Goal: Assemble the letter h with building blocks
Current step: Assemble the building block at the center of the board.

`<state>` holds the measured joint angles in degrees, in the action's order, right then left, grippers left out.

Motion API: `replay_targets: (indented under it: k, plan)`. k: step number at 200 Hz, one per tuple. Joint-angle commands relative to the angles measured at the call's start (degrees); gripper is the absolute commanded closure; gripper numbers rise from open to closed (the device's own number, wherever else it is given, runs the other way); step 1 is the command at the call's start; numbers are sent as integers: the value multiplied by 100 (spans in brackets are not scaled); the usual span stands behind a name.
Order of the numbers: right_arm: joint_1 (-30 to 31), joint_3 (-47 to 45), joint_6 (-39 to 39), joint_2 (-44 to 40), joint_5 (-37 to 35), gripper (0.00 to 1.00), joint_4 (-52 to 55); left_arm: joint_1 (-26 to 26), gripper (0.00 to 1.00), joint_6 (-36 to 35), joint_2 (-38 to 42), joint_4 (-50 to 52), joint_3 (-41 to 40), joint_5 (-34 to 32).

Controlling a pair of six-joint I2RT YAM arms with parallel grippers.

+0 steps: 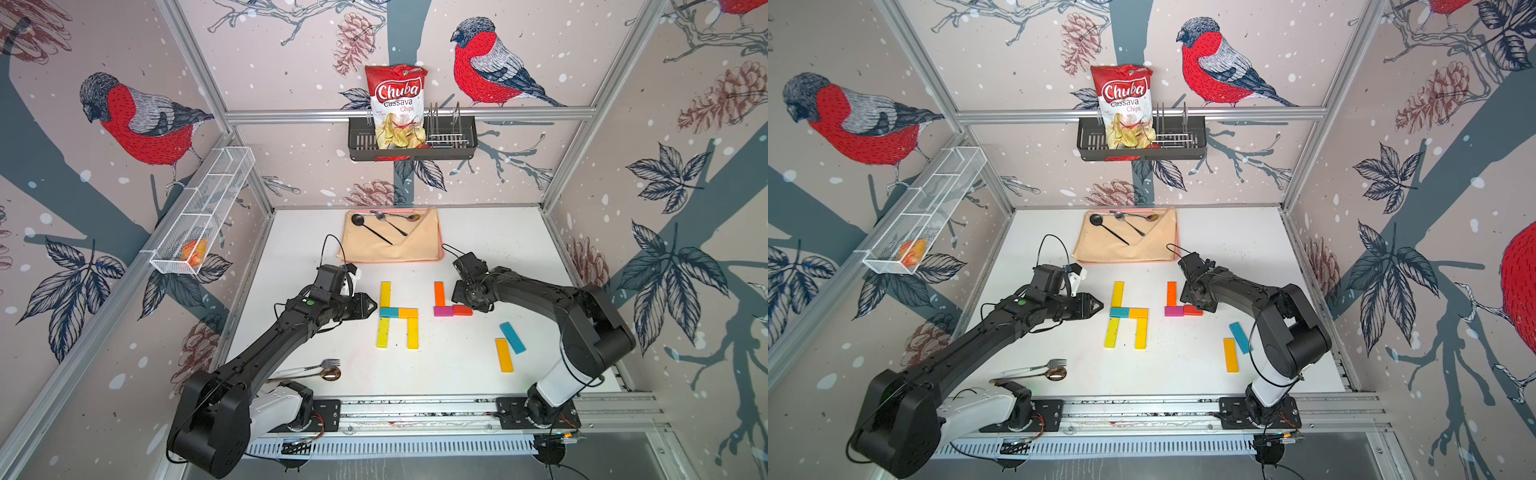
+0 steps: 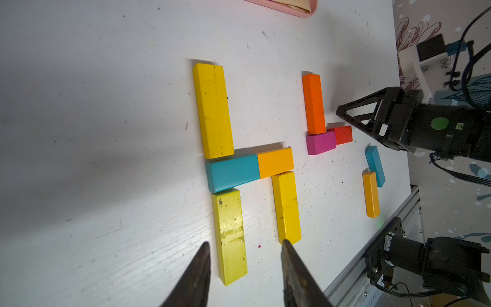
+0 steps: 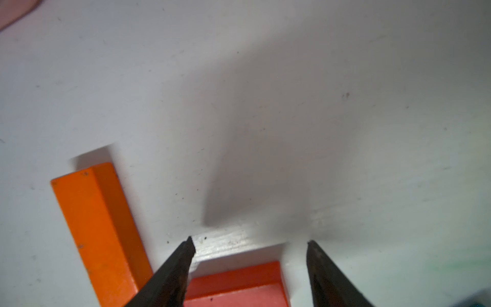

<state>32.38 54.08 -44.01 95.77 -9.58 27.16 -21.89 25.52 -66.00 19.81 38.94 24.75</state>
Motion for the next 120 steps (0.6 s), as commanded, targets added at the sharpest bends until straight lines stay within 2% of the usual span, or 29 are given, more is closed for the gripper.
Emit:
replay_targets:
  k: [1, 68, 89, 120]
  plan:
    - [95, 19, 59, 49, -220, 34, 230, -8, 57, -34, 21, -91, 16, -49]
    - [207, -47, 24, 42, -280, 37, 219, -13, 57, -26, 1, -58, 18, -106]
    - [207, -67, 33, 12, -280, 43, 205, -8, 57, -29, 0, -61, 26, -119]
    - [206, -90, 24, 4, -280, 40, 188, -12, 57, -21, 0, -52, 34, -129]
